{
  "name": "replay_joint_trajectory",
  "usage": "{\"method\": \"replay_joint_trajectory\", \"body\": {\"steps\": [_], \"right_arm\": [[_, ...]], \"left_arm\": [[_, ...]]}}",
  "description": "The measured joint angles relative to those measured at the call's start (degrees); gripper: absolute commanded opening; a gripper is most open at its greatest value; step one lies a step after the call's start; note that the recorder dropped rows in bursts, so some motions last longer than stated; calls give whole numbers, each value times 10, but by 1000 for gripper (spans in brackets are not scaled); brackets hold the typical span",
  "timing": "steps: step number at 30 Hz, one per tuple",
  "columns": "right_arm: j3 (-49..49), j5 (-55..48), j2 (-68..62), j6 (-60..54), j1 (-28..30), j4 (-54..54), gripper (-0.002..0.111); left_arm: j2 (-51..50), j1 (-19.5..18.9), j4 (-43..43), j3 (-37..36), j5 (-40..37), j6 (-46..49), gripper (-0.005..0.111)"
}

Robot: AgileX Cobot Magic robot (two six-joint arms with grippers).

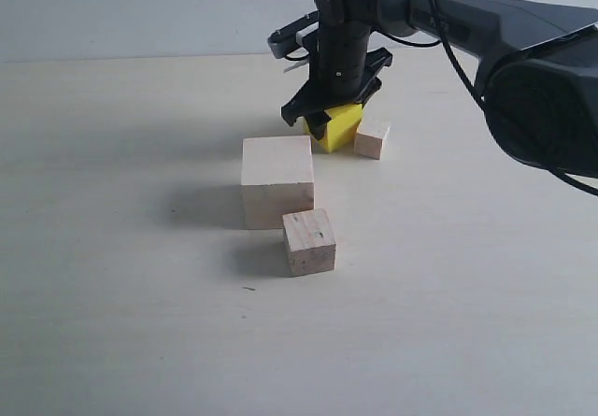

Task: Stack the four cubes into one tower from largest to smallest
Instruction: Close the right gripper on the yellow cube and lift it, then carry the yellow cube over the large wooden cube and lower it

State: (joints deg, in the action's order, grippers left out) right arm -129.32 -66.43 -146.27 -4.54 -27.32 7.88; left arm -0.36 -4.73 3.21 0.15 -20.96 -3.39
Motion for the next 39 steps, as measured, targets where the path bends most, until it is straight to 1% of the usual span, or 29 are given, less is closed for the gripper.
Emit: {"method": "replay_joint_trajectory", "body": {"steps": [3,8,13,16,21,23,25,28,30,32,33,35,36,37,38,39], "right_arm": [[0,-20,4,0,0,9,0],[3,-36,31,1,3,-10,0],[4,-36,104,22,3,-16,0],[4,-36,154,28,3,-41,0],[54,-35,234,36,3,-82,0],[99,-33,266,40,3,-79,0],[162,-8,298,41,3,-79,0],[364,145,415,45,4,-91,0],[451,199,472,38,4,-92,0],[492,199,500,-2,4,-100,0],[496,191,503,-25,4,-111,0],[500,168,504,-113,4,-175,0],[499,159,504,-179,4,-222,0],[499,151,504,-217,4,-250,0],[499,138,503,-283,4,-272,0],[499,131,502,-306,4,-277,0]], "left_arm": [[0,0,0,0,0,0,0],[0,0,0,0,0,0,0],[0,0,0,0,0,0,0],[0,0,0,0,0,0,0],[0,0,0,0,0,0,0],[0,0,0,0,0,0,0],[0,0,0,0,0,0,0],[0,0,0,0,0,0,0],[0,0,0,0,0,0,0],[0,0,0,0,0,0,0],[0,0,0,0,0,0,0],[0,0,0,0,0,0,0],[0,0,0,0,0,0,0],[0,0,0,0,0,0,0],[0,0,0,0,0,0,0],[0,0,0,0,0,0,0]]}}
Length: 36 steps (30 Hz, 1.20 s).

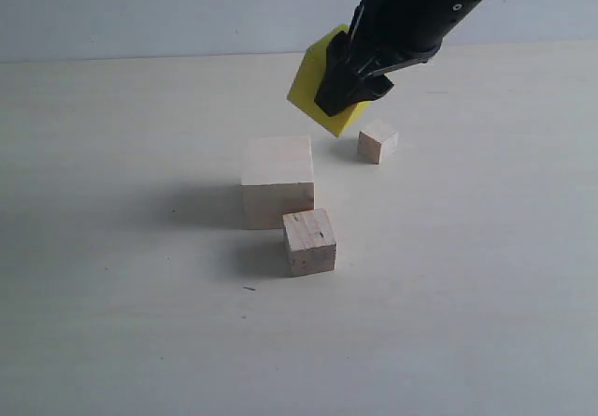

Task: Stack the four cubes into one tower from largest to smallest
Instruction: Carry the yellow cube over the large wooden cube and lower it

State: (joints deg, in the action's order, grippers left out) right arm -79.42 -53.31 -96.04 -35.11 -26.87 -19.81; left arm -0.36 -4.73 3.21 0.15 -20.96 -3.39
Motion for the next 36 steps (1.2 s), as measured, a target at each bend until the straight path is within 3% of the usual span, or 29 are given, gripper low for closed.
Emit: {"method": "replay_joint_trajectory", "body": {"steps": [7,15,21,26,36], "right_arm": [[-2,-9,-2,-57,0,19,0],[-82,-85,-50,-114,0,93,0],[-129,-145,-93,-250,0,79,0],[-132,-114,-114,-333,0,49,0],[-133,-52,-164,-369,-8,17,0]], "left_arm": [[0,0,0,0,0,0,0],[0,0,0,0,0,0,0],[0,0,0,0,0,0,0],[0,0,0,0,0,0,0],[0,0,0,0,0,0,0]]}}
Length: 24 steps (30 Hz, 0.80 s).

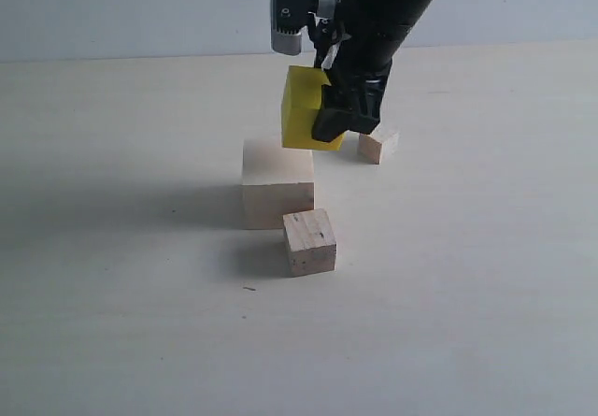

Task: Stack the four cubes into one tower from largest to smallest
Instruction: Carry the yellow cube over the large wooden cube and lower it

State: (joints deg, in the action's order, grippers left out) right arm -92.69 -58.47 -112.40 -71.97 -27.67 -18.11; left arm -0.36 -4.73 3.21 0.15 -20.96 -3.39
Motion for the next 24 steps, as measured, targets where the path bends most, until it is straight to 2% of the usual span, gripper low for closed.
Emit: {"method": "replay_joint_trajectory", "body": {"steps": [4,11,24], "right_arm": [[-15,6,-6,0,-25,1,0],[-67,-9,-36,76,-63,53,0],[-80,-28,-52,117,-69,103,0]], "left_arm": [[0,0,0,0,0,0,0],[0,0,0,0,0,0,0],[0,0,0,0,0,0,0]]}}
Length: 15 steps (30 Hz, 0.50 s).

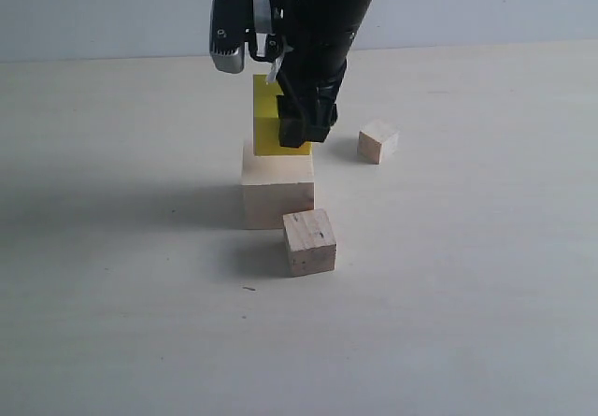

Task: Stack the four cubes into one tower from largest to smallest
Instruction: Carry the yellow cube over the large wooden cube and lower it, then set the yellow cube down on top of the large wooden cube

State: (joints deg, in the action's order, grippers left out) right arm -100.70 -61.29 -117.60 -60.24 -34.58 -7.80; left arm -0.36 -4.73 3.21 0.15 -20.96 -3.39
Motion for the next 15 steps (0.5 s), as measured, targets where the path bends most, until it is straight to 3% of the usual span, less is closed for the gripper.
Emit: {"method": "replay_joint_trajectory", "body": {"steps": [15], "right_arm": [[0,15,-28,14,0,13,0]], "left_arm": [[0,0,0,0,0,0,0]]}}
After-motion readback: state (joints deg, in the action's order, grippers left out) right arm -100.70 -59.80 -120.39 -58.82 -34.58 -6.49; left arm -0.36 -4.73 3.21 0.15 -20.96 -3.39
